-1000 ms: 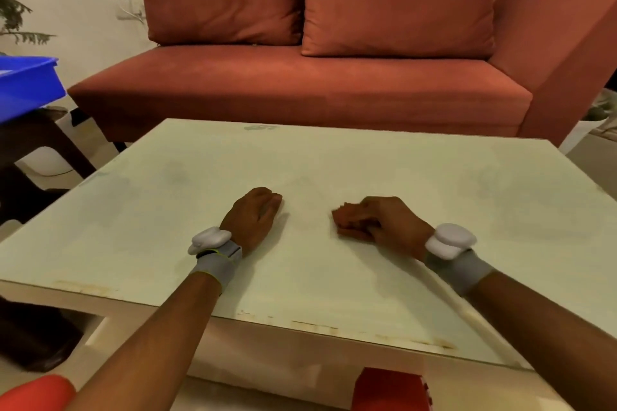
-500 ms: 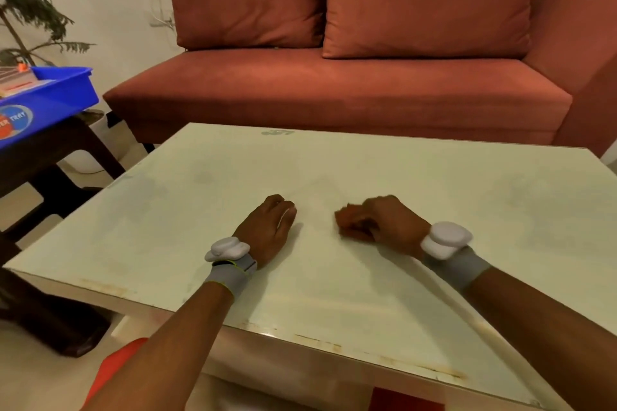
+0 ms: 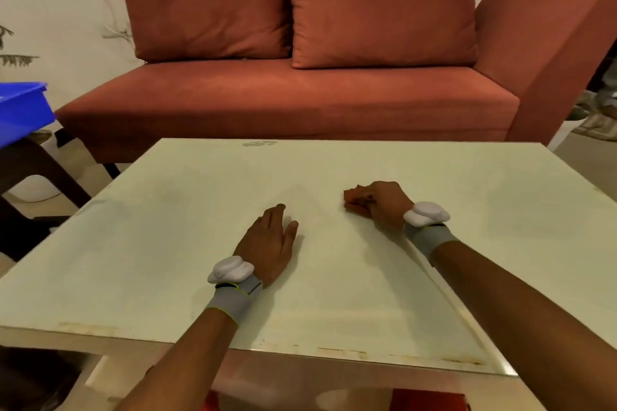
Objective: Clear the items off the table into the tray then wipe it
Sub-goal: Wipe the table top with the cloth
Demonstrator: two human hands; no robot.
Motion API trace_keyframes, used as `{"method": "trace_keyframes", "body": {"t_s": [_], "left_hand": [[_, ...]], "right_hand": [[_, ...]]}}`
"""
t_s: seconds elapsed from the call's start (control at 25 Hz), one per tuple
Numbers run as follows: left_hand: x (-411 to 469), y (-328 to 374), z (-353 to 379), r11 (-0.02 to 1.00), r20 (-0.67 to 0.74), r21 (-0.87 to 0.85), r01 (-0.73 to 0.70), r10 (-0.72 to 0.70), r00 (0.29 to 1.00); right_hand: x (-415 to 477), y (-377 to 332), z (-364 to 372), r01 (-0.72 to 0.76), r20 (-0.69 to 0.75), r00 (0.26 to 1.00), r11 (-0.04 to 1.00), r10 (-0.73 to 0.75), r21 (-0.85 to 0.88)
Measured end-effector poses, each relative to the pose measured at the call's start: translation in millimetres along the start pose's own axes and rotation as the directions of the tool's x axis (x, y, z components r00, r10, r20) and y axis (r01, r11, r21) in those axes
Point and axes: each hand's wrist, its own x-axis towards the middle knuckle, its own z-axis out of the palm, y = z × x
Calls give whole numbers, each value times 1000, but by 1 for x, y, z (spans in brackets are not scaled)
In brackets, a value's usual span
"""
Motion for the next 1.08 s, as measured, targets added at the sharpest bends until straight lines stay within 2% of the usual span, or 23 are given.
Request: {"method": "trace_keyframes", "body": {"t_s": [0.08,0.2,0.28,0.32,0.4,0.52,0.64,0.76,0.88,1.0,1.04,1.08], "left_hand": [[2,-4,-1,994,3,-97,45,-45,999],[15,-10,-7,963,-14,-254,88,-95,995],[31,-16,-11,970,-34,-230,77,-87,996],[43,-22,-13,976,-33,-211,60,-69,997],[69,-31,-15,983,3,-182,17,-16,1000],[103,-33,-12,987,35,-158,-18,24,999],[118,-39,-1,993,24,-115,-31,34,999],[122,-47,13,997,11,-17,-72,72,997],[125,-48,20,996,-12,45,-80,81,997],[127,-49,22,994,-33,49,-100,102,994],[128,-50,22,994,-31,44,-99,100,994],[128,-51,22,995,-31,33,-92,93,995]], "right_hand": [[7,-30,31,-64,23,998,990,61,122],[-35,-50,41,105,229,964,984,-136,144],[-50,-37,14,97,320,936,980,-149,172],[-42,-26,2,78,308,944,987,-118,138],[-13,-10,-11,45,170,984,999,-47,16],[32,-22,13,-31,59,998,998,28,47],[17,-42,35,114,151,982,993,-113,-3],[7,-23,2,220,308,935,968,-174,-122],[38,10,-10,167,145,978,980,-151,-108],[83,7,29,-14,-73,997,1000,15,5],[86,-4,42,-19,-68,997,998,24,62],[79,-13,47,45,-9,999,996,-44,77]]}}
